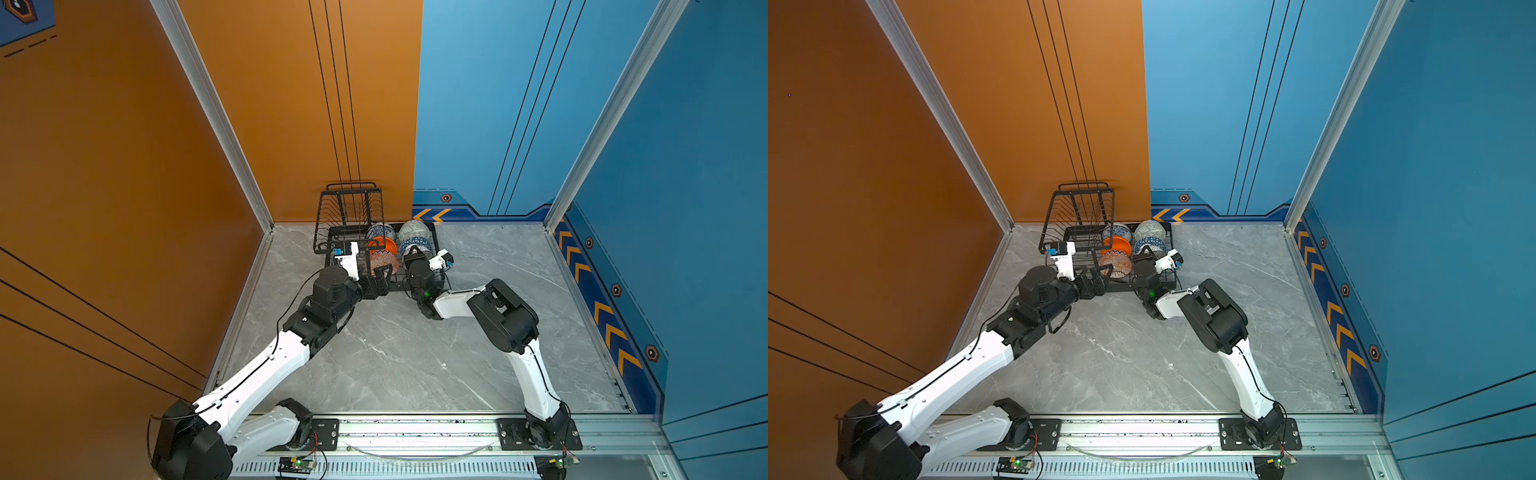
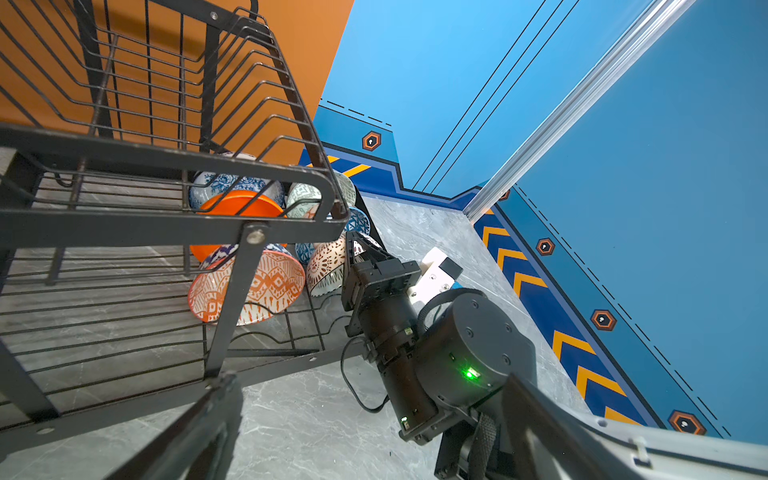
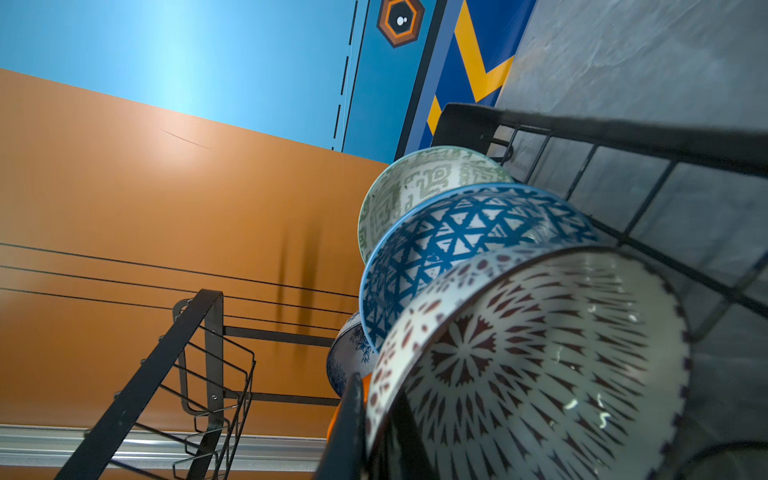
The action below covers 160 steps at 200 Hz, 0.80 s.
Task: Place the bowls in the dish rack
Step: 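Lower the white bowl into the slot beside the blue triangle bowl with the right gripper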
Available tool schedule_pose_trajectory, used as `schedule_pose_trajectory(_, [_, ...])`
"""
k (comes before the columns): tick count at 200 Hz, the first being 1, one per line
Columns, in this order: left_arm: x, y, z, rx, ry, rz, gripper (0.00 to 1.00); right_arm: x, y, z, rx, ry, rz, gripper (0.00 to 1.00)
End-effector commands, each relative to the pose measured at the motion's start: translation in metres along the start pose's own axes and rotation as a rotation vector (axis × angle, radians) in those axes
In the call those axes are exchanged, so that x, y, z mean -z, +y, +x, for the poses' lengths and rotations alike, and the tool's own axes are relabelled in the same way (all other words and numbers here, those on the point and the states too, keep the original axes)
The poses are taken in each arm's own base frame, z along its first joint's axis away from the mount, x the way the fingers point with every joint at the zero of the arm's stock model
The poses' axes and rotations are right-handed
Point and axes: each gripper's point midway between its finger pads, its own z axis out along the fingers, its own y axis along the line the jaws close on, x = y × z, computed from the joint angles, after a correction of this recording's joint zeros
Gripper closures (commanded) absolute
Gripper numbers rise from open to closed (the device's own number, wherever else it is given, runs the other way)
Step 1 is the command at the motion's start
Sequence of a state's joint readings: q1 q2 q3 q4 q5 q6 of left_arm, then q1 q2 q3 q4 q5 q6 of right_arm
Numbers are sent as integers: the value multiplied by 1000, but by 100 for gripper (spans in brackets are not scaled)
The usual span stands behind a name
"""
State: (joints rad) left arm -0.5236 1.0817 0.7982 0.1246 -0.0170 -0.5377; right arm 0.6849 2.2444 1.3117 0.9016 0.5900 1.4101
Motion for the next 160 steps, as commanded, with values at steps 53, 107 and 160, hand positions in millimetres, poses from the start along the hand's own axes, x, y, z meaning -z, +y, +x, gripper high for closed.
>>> schedule_pose_trajectory(53, [3,-2,-3,11,-18,26,2,15,-40,3,81,66,182,100])
schedule_pose_trajectory(107, [4,-3,-4,14,-22,29,2,18,-40,11,73,101,201,100])
schedule_pose_trajectory(160, [5,-4,-5,15,-25,35,2,15,-30,12,66,105,197,96])
